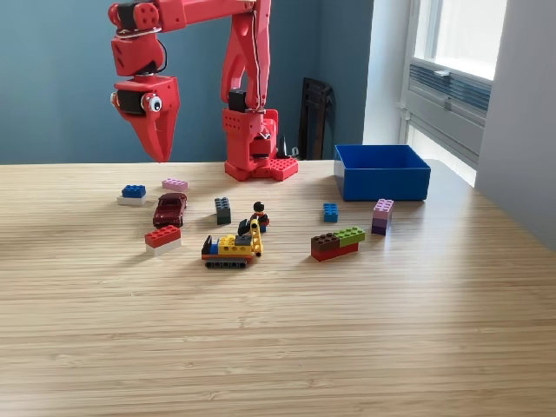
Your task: Grasp a lego block and put it in the bin.
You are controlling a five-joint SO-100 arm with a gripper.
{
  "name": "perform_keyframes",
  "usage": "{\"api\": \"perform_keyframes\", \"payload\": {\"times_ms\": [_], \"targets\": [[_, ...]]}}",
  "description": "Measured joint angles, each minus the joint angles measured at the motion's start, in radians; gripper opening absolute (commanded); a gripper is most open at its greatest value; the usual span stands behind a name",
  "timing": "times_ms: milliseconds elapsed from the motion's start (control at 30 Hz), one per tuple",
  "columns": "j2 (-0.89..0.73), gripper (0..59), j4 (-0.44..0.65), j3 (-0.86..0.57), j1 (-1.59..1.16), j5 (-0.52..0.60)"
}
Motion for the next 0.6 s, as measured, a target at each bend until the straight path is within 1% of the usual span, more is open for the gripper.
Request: {"api": "perform_keyframes", "payload": {"times_ms": [200,333,433,600], "targets": [[0.196,0.3,0.000,0.149,-0.003,-0.052],[0.284,1.6,0.002,0.244,-0.017,-0.101],[0.357,4.7,0.000,0.337,0.003,-0.140],[0.454,7.9,-0.063,0.489,0.052,-0.232]]}}
